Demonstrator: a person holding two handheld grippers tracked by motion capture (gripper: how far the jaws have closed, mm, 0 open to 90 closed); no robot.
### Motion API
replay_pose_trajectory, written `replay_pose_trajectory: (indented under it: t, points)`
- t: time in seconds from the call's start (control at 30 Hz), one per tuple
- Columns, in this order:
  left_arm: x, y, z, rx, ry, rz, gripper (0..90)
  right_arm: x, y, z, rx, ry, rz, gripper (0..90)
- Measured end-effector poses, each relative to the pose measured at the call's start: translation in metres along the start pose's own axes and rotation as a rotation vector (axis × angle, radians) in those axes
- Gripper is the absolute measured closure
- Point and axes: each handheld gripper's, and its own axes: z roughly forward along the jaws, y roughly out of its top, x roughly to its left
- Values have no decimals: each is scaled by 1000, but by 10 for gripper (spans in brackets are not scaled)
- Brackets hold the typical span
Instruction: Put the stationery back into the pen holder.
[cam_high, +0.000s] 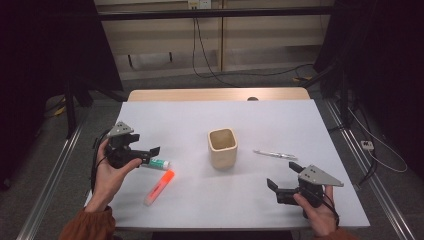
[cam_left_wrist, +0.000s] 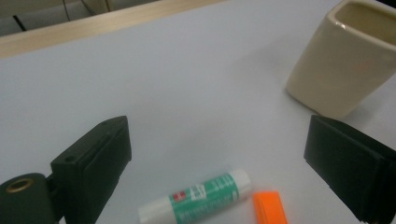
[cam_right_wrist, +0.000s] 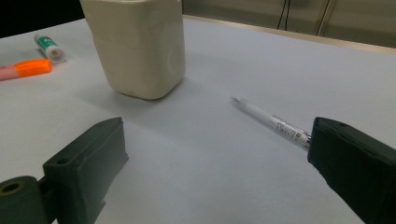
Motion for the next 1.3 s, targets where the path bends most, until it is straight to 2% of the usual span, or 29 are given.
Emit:
replay_pose_trajectory:
  t: [0.07, 0.13, 0.2, 0.27, 0.4, 0.5, 0.63, 0.73, 0.87, 1.03, 1.07, 1.2, 1.3]
  points:
    - [-5, -6, -3, -4, 2, -10, 77, 0, 0, 0, 3, -1, -3, 42]
    - [-10, -12, -5, -4, 21, -8, 84, 0, 0, 1, 4, -2, -6, 42]
    - [-15, -17, -4, 4, 11, -12, 84, 1, 0, 1, 3, -2, -12, 46]
    - [-20, -23, -2, 20, -5, 1, 104, 1, 0, 1, 3, 0, -13, 46]
    - [-27, -34, 1, 47, 0, -2, 113, 0, 0, 0, 4, 0, -8, 44]
    - [-31, -41, 0, 59, 18, -15, 112, 1, 0, 0, 5, 1, -5, 44]
    - [-33, -50, 3, 95, 6, -29, 134, 1, 0, 0, 2, 4, -11, 44]
    - [-33, -55, 5, 120, 20, -41, 139, 1, 0, 0, 2, 5, -13, 44]
    - [-35, -56, 8, 172, 12, -49, 162, 1, 0, 0, 5, 5, -12, 44]
    - [-40, -53, 13, 245, 16, -38, 194, 1, 0, 0, 5, 4, -13, 44]
    - [-40, -53, 15, 254, 28, -43, 214, 1, 0, 0, 5, 4, -14, 44]
    - [-41, -51, 22, 308, 12, -36, 215, 1, 0, 1, 6, 3, -13, 44]
    - [-43, -50, 27, 328, 11, -43, 216, 1, 0, 1, 8, 4, -14, 44]
